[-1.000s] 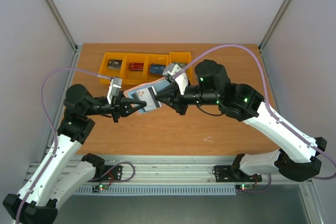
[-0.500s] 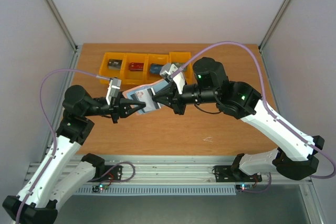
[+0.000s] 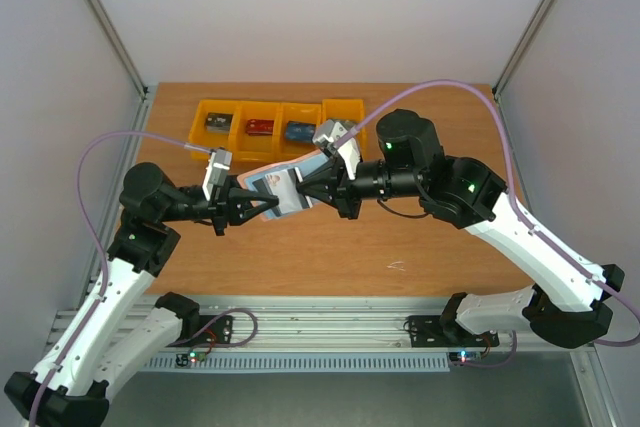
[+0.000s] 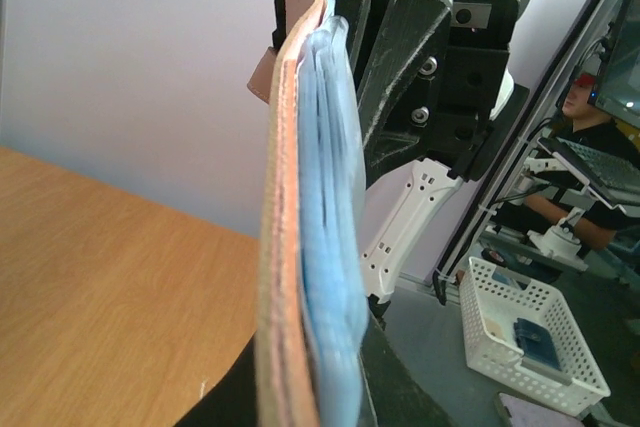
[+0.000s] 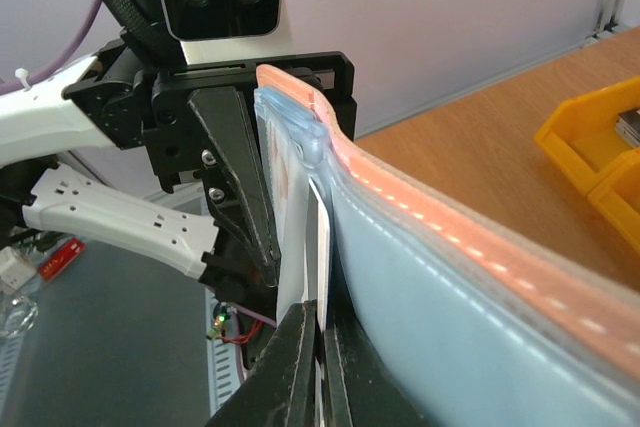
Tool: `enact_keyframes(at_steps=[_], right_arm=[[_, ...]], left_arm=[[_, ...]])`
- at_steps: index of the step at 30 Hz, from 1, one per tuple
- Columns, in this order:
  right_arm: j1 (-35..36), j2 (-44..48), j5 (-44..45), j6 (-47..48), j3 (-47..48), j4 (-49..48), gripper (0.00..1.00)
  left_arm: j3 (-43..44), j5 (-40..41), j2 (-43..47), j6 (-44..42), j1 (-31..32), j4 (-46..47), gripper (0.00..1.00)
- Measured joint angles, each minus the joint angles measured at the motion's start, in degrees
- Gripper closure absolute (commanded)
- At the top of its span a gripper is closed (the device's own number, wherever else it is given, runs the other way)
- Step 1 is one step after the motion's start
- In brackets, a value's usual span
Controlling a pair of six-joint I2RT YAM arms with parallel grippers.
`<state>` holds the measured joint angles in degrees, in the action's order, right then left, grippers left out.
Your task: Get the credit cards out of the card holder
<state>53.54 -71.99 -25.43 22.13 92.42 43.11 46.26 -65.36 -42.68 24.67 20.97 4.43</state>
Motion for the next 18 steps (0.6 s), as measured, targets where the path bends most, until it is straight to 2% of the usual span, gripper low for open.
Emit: enact_keyframes(at_steps=[12,15,18], right_arm=[[-0.26,-0.31,-1.03,1.40,1.97,3.39,0.99],[-0.31,-0.44,-1.20,1.57,2.16,3.67,0.99],[-0.81,-0.35,-1.09,1.88,2.51,4.52,0.99]], left_arm=[[0.00,-0.11,-0.04,0.57,0.55,0.11,0.88],[0.00,-0.20,-0.04,0.59,0.55,0.09,0.81],[0.00,-0.24,-0.04,0.66,0.46,0.04,0.79]])
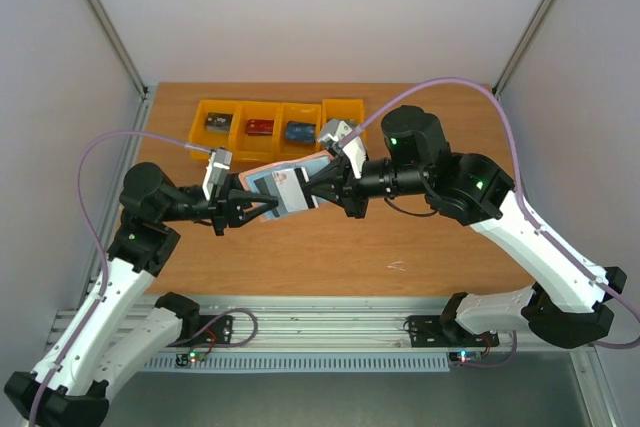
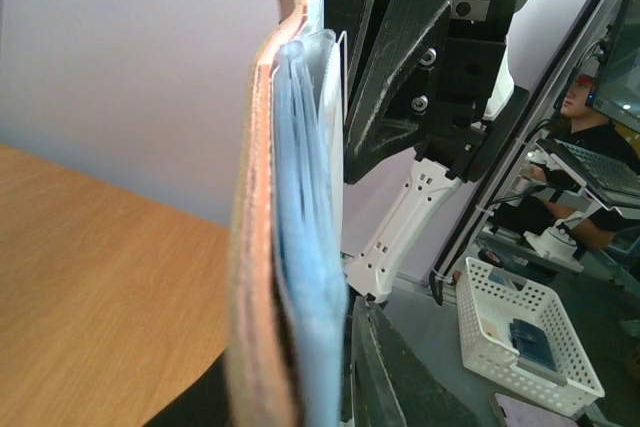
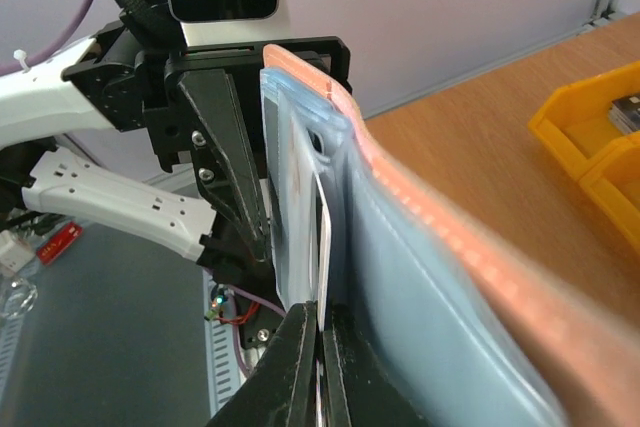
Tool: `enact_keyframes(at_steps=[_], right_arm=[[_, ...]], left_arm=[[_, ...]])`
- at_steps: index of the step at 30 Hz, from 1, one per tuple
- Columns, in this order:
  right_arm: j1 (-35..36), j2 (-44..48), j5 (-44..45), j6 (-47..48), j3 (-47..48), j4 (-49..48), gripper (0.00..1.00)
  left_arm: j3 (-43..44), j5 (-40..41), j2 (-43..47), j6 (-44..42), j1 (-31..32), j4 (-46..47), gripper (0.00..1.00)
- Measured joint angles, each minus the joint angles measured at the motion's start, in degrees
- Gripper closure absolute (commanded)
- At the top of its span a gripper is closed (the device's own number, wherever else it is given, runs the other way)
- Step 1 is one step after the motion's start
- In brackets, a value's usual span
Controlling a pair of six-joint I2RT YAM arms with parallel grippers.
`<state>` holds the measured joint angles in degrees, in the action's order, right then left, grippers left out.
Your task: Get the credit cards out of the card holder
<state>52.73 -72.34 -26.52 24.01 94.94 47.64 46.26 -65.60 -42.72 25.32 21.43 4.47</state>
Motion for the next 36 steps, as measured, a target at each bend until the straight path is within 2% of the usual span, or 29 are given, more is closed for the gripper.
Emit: enact_keyframes(at_steps=[3,7,8,13,17,23,26,31,36], right_arm=[[-0.70,0.09,0.09,0.15,0.79,1.01,0.99],[-0.72,-0.02,-0.35,0.31,1.70,2.29,0.99],[-0.72,-0.04,-0.46,0.33,1.90,2.47,0.99],[-1.01,-0.02,0.22,1.07,2.21,3.37,0.99],[-4.31,1.27,1.97,2.10,2.08,6.43,0.99],[-14.49,8.35,6.27,2.45,-1.18,9.60,0.99],[-15.47,11.45,6.93,2.40,-1.90,10.29,0.99],[-15.52,13.46,6.40,1.77,-2.95,10.62,0.99],[-15.52,12.41,4.24,1.09,-4.70,10.67,0.99]], left_arm=[[0.00,0.07,0.00,-0.04,-0.33,-0.15,0.82],[0.00,0.11,0.00,0.00,-0.35,-0.33,0.98],[0.00,0.15,0.00,-0.04,-0.35,-0.37,1.00],[0.00,0.70,0.00,-0.28,-0.35,-1.49,1.00],[0.00,3.61,0.00,-2.16,-0.39,-6.71,1.00],[-1.25,9.25,-0.07,-11.32,-0.44,-19.65,1.00],[-4.33,12.61,-1.49,-15.37,-0.44,-23.41,1.00],[-12.02,16.98,-8.28,-16.79,-0.44,-23.28,1.00],[-16.26,17.20,-17.55,-16.06,-0.46,-19.61,1.00]])
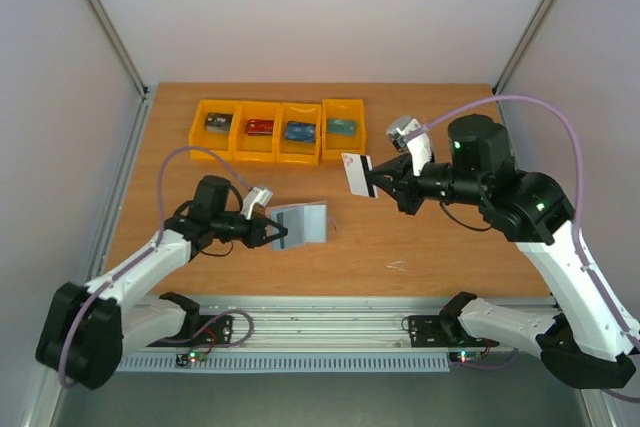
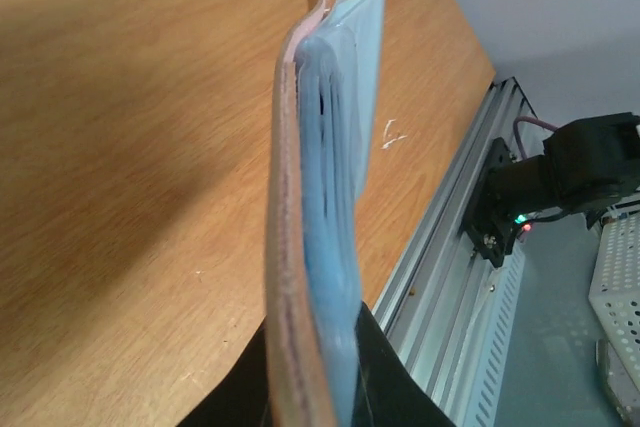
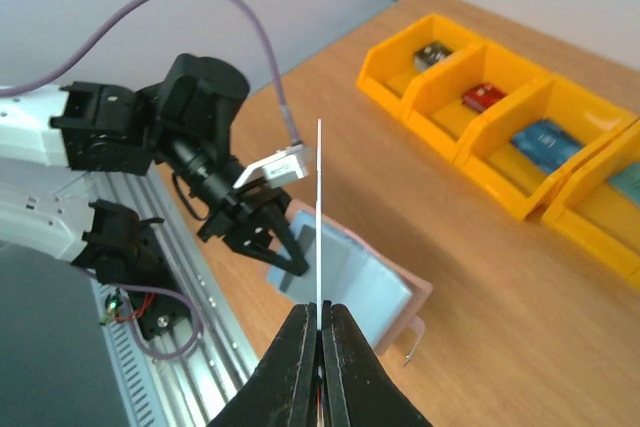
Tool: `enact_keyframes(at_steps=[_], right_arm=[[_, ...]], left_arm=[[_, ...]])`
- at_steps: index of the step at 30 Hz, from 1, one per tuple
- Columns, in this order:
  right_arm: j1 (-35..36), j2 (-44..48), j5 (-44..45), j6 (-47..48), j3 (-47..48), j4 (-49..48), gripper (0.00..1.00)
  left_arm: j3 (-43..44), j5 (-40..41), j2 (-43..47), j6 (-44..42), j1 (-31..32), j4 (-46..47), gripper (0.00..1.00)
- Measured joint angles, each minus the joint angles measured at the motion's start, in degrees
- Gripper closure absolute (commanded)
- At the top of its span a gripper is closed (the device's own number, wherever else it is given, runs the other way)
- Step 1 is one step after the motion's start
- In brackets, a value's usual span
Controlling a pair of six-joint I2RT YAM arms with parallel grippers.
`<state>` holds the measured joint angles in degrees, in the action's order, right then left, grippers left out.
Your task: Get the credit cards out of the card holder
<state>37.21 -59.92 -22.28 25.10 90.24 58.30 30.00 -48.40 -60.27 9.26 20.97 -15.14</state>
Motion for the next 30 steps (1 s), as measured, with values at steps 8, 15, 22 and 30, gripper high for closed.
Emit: enact_keyframes(at_steps=[8,15,22,30], right_arm=[[0.00,-1.77,-3.50,-1.68,-5.97,-1.33,0.99],[0.00,-2.49,-4.50,-2.62,-7.61,-2.95,0.99],[0.00,-2.69,-4.35,-3.54,-7.91,-4.04,0.99],[0.00,-4.13,-6.25,-3.52,-5.75,-5.31,0.99]], left_arm=[[-2.21,0.68,-15.28,2.91,0.07,11.23,1.00],[0.96,1.73,-26.84,3.04,1.27,12.68,0.58],[3.06,14.93,-25.38,3.67,2.32,11.37,0.05],[5.27,16.70,-14.84,2.08,-0.15,4.15,0.01]])
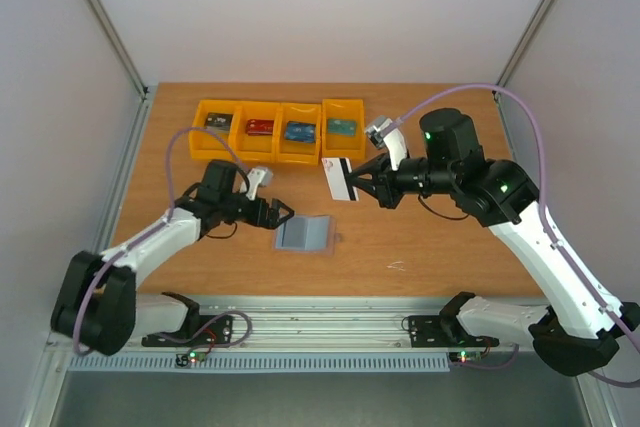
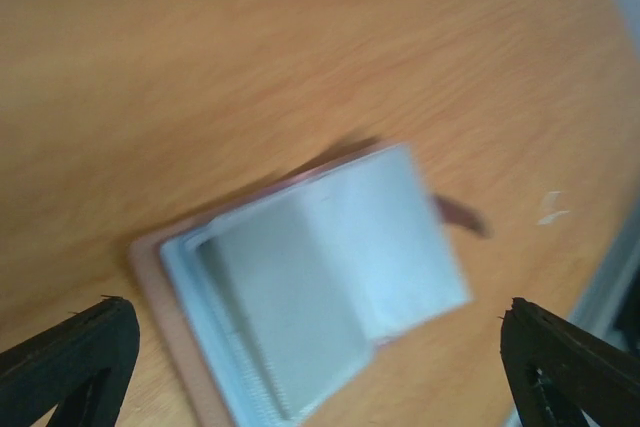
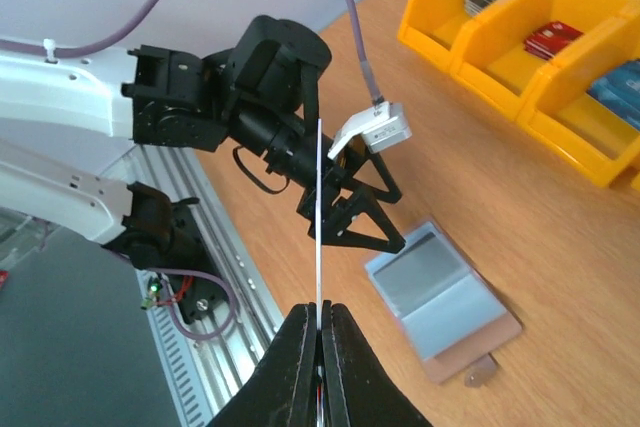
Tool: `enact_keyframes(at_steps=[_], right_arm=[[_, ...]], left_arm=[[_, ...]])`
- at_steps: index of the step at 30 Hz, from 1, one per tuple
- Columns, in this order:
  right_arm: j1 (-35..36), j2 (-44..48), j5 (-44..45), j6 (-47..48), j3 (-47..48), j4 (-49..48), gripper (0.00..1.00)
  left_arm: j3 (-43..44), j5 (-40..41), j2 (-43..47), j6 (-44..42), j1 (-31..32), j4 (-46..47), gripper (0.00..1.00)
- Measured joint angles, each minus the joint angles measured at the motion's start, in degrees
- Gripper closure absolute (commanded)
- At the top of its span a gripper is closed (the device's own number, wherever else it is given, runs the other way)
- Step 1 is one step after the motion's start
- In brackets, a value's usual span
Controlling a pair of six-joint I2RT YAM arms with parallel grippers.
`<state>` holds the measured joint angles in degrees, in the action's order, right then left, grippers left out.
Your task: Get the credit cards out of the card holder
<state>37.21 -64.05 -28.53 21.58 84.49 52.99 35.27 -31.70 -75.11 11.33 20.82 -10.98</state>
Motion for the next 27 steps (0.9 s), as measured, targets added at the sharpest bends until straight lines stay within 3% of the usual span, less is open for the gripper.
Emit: enact_keyframes(at_steps=[5,9,12,16,20,24,27], right_arm=[[0.00,-3.48,-4.79,0.87,5.88,-0.31,0.99],[-0.02,-7.04,-11.43,1.49,10.29,-2.05,0.99],[-0.02,-8.79,-17.40,1.38,11.13,-5.05,0.99],[-0.02,-9.57,-21.79,1.11,11.28,-7.56,0.99],[-0.02,-9.68,-23.87,0.28,11.74,-9.66,0.99],[0.02,-9.73,-24.59,-0.44,11.78,-11.47,0.99],[0.15,-9.73,-24.68,-0.98,11.78,-12.20,0.99]], left_arm=[[10.73,-8.57,10.56,-7.28,-0.63,-7.54,0.01],[19.17,-19.45,17.14,-8.92,-0.61,-6.08,0.03],[19.52,-27.43,20.35,-1.29,-0.55,4.61,0.10],[19.02,-32.02,20.76,10.01,-0.57,17.09,0.18],[19.67,-34.38,20.35,15.85,-0.52,22.10,0.38],[20.28,-34.32,19.98,18.84,0.26,24.30,0.43],[20.52,-34.18,19.39,20.04,1.95,24.96,0.54]])
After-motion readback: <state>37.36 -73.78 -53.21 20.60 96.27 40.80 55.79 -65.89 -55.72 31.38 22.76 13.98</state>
